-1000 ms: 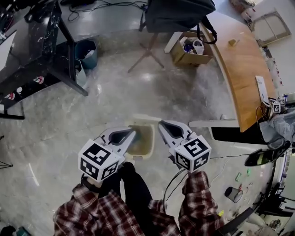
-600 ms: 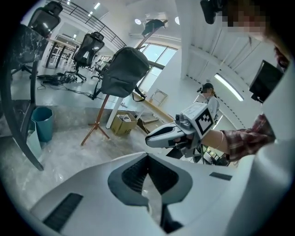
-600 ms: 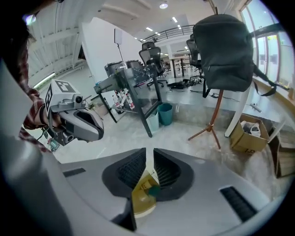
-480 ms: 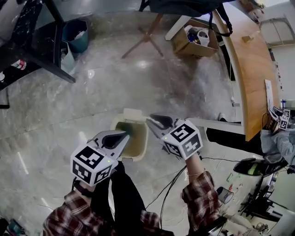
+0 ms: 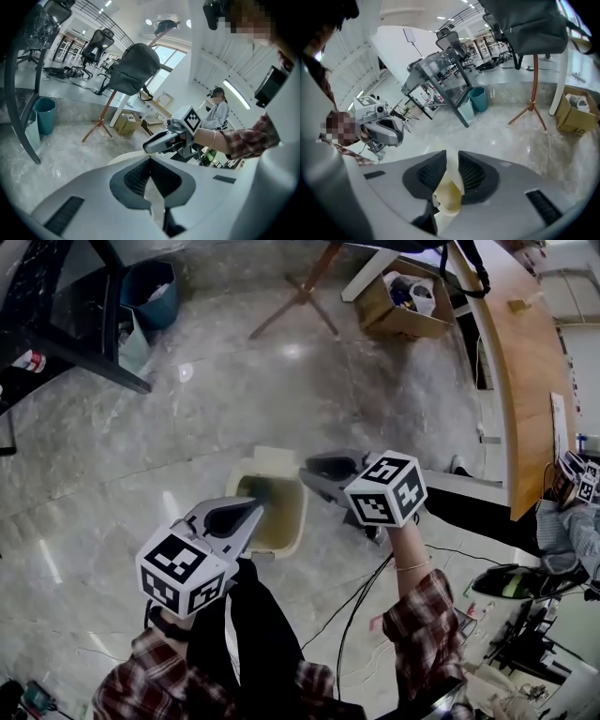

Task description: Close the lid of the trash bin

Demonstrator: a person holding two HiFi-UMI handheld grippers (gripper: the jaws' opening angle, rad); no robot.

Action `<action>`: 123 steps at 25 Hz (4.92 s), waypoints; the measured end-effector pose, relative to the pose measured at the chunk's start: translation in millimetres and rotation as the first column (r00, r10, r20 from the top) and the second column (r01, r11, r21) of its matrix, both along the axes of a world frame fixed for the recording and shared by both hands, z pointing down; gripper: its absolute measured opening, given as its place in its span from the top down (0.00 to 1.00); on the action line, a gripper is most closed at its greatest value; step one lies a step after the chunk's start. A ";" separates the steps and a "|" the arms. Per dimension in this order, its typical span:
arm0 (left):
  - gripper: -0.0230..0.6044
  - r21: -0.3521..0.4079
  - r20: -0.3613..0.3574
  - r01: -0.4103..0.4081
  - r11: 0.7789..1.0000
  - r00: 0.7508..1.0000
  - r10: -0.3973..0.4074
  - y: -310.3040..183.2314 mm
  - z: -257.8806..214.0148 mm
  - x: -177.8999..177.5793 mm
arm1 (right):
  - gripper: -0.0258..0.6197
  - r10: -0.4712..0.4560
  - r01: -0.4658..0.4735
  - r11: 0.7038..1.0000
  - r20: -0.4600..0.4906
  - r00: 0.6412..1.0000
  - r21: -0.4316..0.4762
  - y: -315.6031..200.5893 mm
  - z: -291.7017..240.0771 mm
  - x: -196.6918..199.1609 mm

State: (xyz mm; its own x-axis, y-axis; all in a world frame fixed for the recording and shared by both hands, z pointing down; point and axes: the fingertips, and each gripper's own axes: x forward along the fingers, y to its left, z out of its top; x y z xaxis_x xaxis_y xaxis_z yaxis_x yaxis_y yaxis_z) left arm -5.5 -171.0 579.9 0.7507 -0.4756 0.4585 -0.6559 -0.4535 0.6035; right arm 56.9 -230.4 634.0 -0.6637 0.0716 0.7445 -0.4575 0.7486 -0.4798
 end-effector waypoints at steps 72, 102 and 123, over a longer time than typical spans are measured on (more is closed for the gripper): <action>0.95 -0.195 0.134 -0.081 0.977 0.985 0.108 142.3 190.6 2.2 | 0.93 0.182 -0.156 0.980 -0.226 0.957 0.126 241.5 228.1 19.4; 0.95 0.277 0.070 0.025 0.961 0.996 -0.046 37.7 -181.8 -30.5 | 0.94 0.361 -0.418 0.804 0.211 0.908 0.422 102.4 -193.2 -32.2; 0.95 0.618 -0.047 0.030 0.786 0.999 -0.002 119.4 -419.0 -6.0 | 0.94 0.175 -0.575 0.577 0.599 0.781 0.581 177.5 -479.8 -30.4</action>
